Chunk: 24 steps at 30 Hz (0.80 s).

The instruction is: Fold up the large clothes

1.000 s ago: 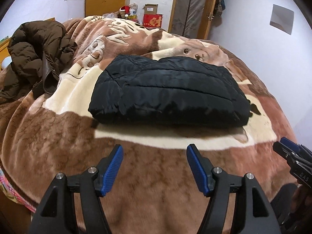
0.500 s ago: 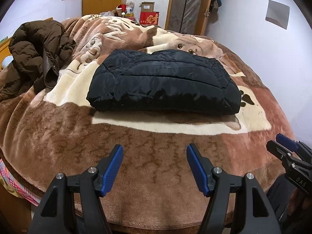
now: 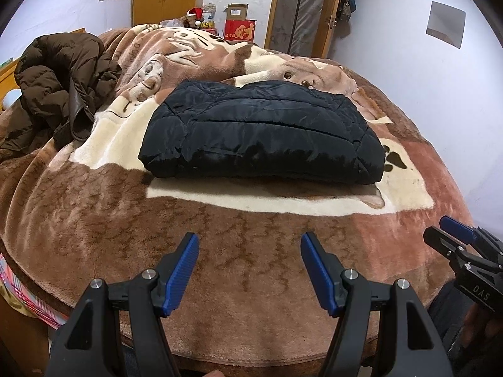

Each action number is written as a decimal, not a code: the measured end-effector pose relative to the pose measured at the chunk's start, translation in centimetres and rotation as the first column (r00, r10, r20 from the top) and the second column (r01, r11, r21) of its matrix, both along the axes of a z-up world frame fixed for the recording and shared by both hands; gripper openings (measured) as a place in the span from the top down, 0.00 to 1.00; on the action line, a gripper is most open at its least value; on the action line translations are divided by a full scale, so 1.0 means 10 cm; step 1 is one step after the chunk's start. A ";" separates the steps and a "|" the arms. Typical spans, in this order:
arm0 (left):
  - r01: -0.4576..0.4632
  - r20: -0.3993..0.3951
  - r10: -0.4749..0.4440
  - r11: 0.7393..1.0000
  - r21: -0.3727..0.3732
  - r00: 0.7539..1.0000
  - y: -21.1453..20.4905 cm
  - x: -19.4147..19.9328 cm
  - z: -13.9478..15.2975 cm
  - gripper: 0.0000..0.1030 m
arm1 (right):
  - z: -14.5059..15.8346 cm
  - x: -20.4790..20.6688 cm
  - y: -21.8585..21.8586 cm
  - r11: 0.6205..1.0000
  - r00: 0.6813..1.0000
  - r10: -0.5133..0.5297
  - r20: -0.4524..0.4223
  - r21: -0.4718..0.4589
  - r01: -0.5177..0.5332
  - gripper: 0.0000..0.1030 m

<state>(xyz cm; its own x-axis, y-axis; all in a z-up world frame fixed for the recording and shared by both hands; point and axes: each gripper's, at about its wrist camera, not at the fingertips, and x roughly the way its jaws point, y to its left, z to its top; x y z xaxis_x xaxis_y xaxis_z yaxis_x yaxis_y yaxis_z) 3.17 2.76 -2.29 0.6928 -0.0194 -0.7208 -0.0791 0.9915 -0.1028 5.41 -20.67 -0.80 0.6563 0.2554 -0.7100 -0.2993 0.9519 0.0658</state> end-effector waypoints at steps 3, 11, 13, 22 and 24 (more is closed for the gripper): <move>-0.003 -0.004 0.003 1.000 0.004 1.000 -0.01 -0.01 0.00 0.33 | -0.01 -0.01 0.01 1.000 1.000 0.003 -0.002 -0.002 -0.003 0.46; -0.004 -0.002 0.004 1.000 0.006 1.000 -0.02 -0.02 -0.01 0.33 | 0.00 -0.02 0.01 1.000 1.000 0.003 -0.002 -0.002 -0.003 0.46; -0.001 -0.002 0.001 1.000 0.004 1.000 -0.01 -0.02 -0.01 0.33 | 0.00 -0.03 0.01 1.000 1.000 0.004 -0.001 -0.003 -0.004 0.46; 0.000 0.001 0.000 1.000 0.012 1.000 -0.04 -0.04 -0.01 0.33 | 0.00 -0.03 0.01 1.000 1.000 0.006 -0.002 -0.003 -0.006 0.46; 0.002 0.001 -0.002 1.000 0.011 1.000 -0.04 -0.04 -0.01 0.33 | 0.00 -0.02 0.01 1.000 1.000 0.004 -0.003 -0.002 -0.004 0.46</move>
